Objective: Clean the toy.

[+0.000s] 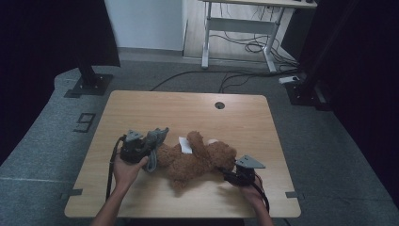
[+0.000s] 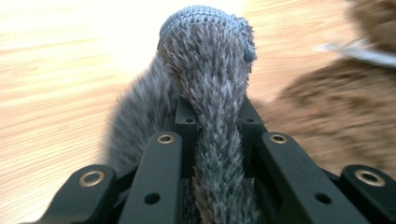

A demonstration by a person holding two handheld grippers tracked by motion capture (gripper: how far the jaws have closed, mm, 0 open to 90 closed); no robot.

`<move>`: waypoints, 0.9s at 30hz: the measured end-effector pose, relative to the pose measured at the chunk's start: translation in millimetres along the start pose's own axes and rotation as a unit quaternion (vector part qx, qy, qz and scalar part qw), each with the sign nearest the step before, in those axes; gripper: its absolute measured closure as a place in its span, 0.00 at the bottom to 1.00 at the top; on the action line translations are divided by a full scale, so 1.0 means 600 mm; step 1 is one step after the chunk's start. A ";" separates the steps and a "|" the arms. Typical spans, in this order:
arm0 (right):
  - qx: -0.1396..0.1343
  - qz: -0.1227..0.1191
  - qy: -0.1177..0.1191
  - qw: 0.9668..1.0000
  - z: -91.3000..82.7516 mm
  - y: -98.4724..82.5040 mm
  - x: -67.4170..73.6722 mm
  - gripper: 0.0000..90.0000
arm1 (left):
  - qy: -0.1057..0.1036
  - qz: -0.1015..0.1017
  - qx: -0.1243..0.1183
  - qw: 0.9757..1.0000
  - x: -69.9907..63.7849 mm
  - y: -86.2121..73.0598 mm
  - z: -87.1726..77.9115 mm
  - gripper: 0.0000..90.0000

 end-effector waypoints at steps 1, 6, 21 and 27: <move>0.001 0.000 0.000 1.000 0.000 0.000 0.000 0.47 | 0.016 0.001 0.010 1.000 0.008 -0.006 0.003 0.85; 0.003 0.002 0.003 1.000 -0.003 -0.003 -0.003 0.47 | -0.041 -0.032 0.043 0.998 0.022 -0.049 0.026 0.85; -0.012 -0.006 0.004 1.000 -0.003 0.002 0.007 0.50 | -0.175 -0.099 0.020 0.979 -0.067 -0.017 0.034 0.85; -0.028 -0.028 -0.020 0.999 0.008 0.021 0.016 0.51 | -0.173 -0.116 0.007 0.978 -0.065 0.012 0.046 0.86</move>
Point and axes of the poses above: each handheld gripper's, and its own axes: z roughly forward along the jaws, y roughly out of its top, x roughly to its left, the point moved 2 cm from there along z, roughly forward along the jaws, and after that the axes turned 11 degrees about y, right-handed, at the moved point
